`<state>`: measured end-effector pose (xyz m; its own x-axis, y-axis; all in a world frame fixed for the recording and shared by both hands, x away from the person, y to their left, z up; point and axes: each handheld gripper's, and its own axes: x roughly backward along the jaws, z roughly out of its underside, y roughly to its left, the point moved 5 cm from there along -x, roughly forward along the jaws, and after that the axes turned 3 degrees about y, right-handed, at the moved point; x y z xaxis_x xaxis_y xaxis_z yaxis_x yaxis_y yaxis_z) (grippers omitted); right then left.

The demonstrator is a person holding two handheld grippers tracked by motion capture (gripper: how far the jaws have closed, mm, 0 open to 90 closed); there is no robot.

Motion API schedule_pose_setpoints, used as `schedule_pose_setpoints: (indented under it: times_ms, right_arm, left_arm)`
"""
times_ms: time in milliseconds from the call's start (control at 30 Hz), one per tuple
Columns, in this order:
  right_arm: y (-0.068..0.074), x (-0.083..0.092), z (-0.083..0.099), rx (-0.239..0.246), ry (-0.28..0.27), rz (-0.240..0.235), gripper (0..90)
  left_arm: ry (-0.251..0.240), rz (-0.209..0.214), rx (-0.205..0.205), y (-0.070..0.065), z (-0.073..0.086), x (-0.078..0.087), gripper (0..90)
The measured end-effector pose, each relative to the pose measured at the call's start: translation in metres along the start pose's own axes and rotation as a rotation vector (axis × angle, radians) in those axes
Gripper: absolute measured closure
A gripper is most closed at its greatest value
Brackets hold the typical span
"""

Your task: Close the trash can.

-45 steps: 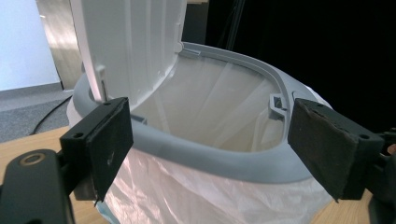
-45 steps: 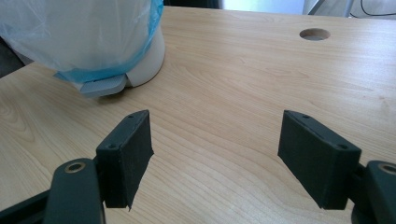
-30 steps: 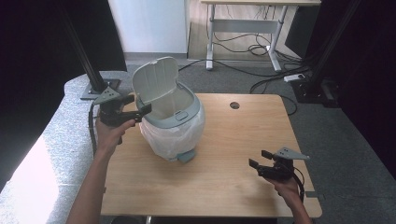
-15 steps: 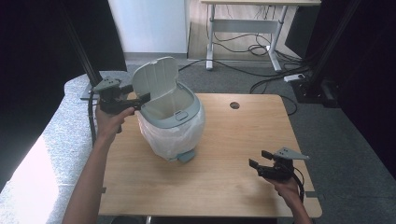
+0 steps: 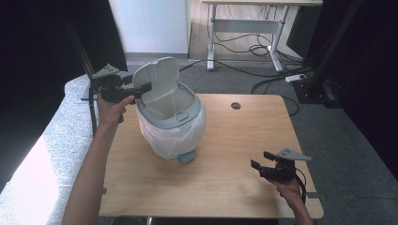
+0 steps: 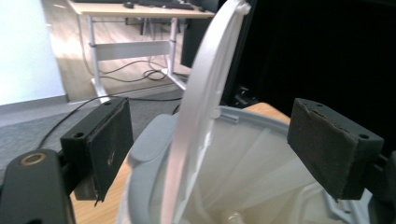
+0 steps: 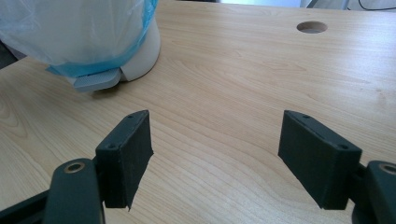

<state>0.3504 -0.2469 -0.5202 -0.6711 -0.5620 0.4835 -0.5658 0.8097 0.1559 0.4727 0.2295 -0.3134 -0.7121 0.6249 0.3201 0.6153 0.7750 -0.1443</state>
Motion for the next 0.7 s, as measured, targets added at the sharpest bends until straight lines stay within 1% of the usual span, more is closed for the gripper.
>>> schedule_pose_setpoints:
  times_ms: [100, 167, 233, 400, 467, 533, 600, 633, 700]
  right_arm:
    - [-0.001, 0.001, 0.0, -0.002, -0.006, 0.009, 25.3]
    - [-0.002, 0.002, -0.001, -0.008, -0.014, 0.019, 25.5]
    - [-0.002, 0.002, -0.001, -0.012, -0.018, 0.023, 25.5]
    - [0.0, 0.002, -0.001, -0.011, -0.017, 0.022, 25.5]
    - [0.0, 0.002, -0.001, -0.012, -0.015, 0.021, 25.5]
    - [0.001, 0.001, -0.001, -0.009, -0.013, 0.021, 25.5]
    - [0.002, 0.001, -0.001, -0.005, -0.013, 0.02, 25.5]
    - [0.003, 0.001, -0.001, -0.005, -0.012, 0.019, 25.5]
    - [0.003, 0.001, 0.0, -0.007, -0.013, 0.02, 25.5]
  left_arm:
    - [0.003, 0.026, -0.004, -0.007, 0.0, 0.001, 14.6]
    - [0.007, 0.039, -0.016, -0.014, 0.0, 0.001, 14.5]
    - [0.015, 0.027, -0.035, -0.019, 0.001, 0.001, 14.2]
    - [0.019, 0.056, -0.032, -0.027, 0.005, 0.004, 14.6]
    - [0.023, 0.061, -0.042, -0.032, 0.008, 0.004, 14.6]
    - [0.026, 0.07, -0.043, -0.037, 0.011, 0.004, 14.6]
    - [0.044, 0.077, -0.031, -0.042, 0.017, 0.003, 14.5]
    - [0.055, 0.075, -0.025, -0.043, 0.019, 0.002, 14.5]
    - [0.066, 0.087, -0.013, -0.045, 0.025, -0.001, 14.6]
